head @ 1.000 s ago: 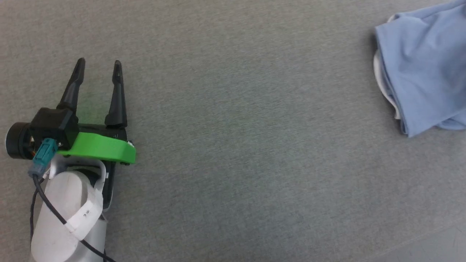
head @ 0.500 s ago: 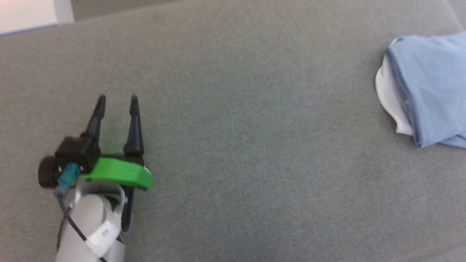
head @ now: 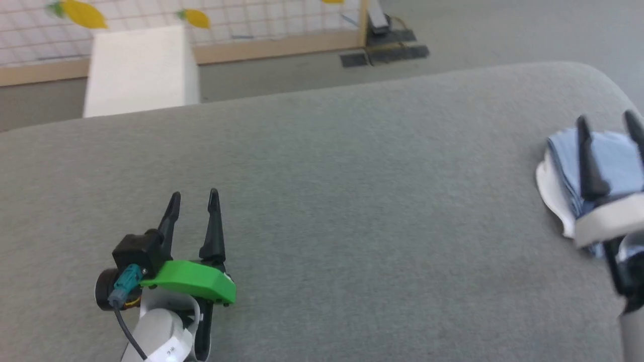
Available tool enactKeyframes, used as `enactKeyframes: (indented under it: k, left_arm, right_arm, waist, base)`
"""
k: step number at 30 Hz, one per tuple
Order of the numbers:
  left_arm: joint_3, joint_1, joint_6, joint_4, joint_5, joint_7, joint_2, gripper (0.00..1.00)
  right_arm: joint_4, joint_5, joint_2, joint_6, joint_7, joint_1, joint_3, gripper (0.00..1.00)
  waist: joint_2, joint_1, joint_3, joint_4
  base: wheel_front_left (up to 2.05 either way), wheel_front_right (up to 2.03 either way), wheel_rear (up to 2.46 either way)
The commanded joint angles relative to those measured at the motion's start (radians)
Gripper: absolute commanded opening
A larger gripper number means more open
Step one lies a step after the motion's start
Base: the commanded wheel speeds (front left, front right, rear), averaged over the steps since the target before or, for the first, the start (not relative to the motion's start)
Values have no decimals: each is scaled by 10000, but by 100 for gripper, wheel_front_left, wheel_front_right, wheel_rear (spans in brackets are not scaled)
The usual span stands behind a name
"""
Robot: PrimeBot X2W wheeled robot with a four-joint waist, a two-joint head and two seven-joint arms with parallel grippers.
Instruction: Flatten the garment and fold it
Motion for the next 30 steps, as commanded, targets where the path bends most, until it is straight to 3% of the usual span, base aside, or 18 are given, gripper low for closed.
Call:
enactKeyframes:
  k: [1, 6, 16, 30]
  left_arm:
    - [-31, 141, -16, 52, -107, -74, -45, 100]
    - [-166, 277, -81, 318, -198, -92, -124, 100]
    - [-446, 519, -102, 767, -229, -116, -277, 100]
    - [-332, 764, -84, 700, -267, -119, -364, 100]
  right_arm:
    - [-301, 126, 226, -15, 1, 370, 7, 100]
    - [-1136, 175, 1032, -15, 17, 1509, 245, 100]
    - [-1022, 172, 1956, -15, -332, 2785, 330, 100]
    - [-975, 137, 2167, -15, -291, 3318, 394, 100]
  waist:
    - [0, 1, -780, 830]
    - [0, 1, -1051, 1085]
    - [0, 1, -1333, 1471]
    - [0, 1, -1358, 1461]
  base:
    - [0, 0, 0]
    - [0, 0, 0]
    - [0, 0, 0]
    - [0, 0, 0]
